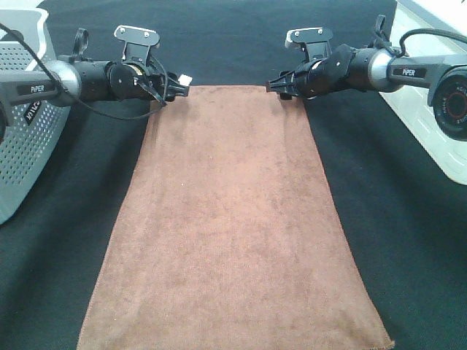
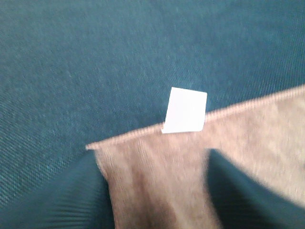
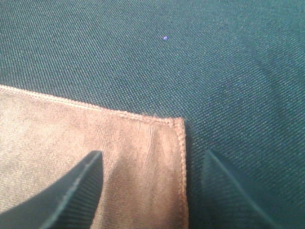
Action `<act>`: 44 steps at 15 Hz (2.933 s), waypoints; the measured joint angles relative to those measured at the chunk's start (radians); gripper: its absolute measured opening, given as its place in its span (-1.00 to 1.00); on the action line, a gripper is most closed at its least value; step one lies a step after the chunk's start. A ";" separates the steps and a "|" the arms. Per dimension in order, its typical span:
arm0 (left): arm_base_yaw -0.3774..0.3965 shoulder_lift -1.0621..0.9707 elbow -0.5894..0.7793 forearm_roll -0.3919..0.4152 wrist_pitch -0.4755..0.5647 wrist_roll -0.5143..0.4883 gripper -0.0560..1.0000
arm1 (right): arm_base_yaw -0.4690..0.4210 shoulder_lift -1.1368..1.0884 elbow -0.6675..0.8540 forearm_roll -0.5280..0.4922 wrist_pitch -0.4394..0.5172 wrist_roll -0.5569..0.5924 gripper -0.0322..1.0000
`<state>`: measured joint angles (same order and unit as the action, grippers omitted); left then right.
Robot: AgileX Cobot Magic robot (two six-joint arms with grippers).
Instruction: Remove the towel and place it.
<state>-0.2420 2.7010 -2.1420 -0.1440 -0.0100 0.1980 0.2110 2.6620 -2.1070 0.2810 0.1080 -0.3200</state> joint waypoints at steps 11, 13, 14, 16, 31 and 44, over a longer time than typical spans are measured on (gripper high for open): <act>0.005 -0.364 0.000 0.031 0.619 -0.066 0.64 | -0.001 -0.434 0.000 -0.096 0.594 0.103 0.40; 0.056 -0.479 0.000 0.078 0.789 -0.154 0.64 | -0.028 -0.539 0.000 -0.175 0.730 0.231 0.40; 0.107 -0.534 -0.002 0.112 0.859 -0.173 0.64 | -0.062 -0.591 -0.001 -0.196 0.798 0.264 0.40; 0.200 -0.623 -0.003 0.144 0.981 -0.166 0.64 | -0.109 -0.671 -0.001 -0.225 0.940 0.283 0.40; 0.243 -1.897 1.256 0.132 1.007 -0.251 0.64 | -0.103 -2.145 1.327 -0.154 1.099 0.410 0.33; 0.244 -2.705 1.606 0.162 1.119 -0.198 0.64 | -0.103 -2.666 1.556 -0.187 1.098 0.262 0.33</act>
<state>0.0020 -0.0040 -0.5360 0.0180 1.1090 0.0000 0.1080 -0.0040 -0.5510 0.0940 1.2060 -0.0580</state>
